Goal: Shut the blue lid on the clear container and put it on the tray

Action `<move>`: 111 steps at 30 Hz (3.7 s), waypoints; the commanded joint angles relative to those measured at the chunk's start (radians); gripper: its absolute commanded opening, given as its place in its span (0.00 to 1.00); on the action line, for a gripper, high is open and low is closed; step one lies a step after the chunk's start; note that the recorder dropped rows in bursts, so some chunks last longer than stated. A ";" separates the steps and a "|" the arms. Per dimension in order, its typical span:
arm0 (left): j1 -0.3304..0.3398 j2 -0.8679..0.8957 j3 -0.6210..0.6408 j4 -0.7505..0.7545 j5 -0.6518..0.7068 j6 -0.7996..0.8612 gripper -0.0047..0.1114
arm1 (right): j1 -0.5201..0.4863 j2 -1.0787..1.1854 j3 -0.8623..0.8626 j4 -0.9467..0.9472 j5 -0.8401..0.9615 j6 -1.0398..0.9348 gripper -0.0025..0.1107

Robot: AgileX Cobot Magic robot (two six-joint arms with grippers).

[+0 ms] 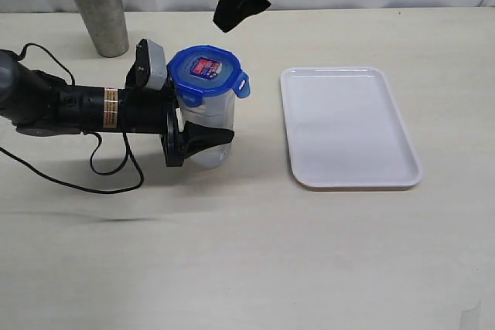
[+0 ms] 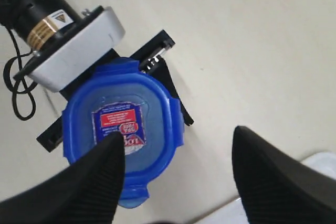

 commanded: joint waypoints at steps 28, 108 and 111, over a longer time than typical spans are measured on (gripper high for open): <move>-0.001 -0.017 -0.007 -0.010 -0.035 0.019 0.04 | 0.344 -0.139 0.406 -0.725 -0.253 -0.359 0.45; -0.001 -0.017 -0.007 0.005 -0.099 0.017 0.04 | 0.344 -0.198 0.402 -0.431 -0.272 -0.429 0.52; -0.001 -0.017 -0.007 0.005 -0.099 0.017 0.04 | 0.344 -0.198 0.402 -0.525 -0.246 -0.420 0.51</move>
